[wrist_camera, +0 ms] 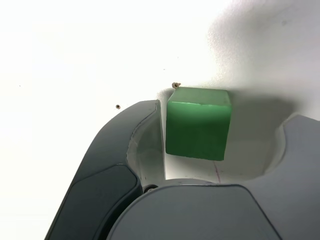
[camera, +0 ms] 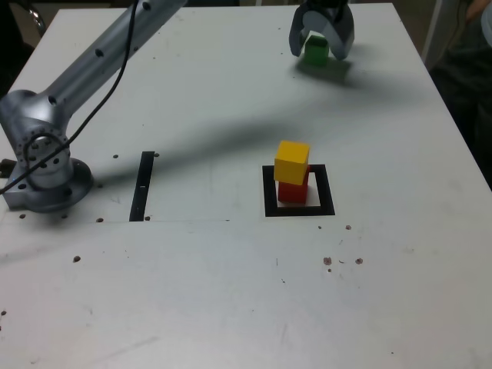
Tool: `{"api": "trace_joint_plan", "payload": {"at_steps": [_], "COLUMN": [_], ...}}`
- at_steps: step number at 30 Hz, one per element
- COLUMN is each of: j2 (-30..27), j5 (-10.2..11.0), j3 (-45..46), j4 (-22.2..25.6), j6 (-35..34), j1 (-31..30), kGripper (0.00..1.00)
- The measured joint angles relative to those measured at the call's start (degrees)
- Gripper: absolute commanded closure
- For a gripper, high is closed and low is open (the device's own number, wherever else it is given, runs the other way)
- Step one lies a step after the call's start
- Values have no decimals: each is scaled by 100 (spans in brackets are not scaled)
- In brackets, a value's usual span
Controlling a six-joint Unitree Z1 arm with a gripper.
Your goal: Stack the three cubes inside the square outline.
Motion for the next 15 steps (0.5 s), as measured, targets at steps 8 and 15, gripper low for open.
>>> {"api": "trace_joint_plan", "payload": {"at_steps": [8,15], "j2": [0,0], "j5": [-176,-287], "j3": [17,20], "j4": [0,0], "j6": [-12,-16], "j1": [44,79], "kGripper": [73,87]}}
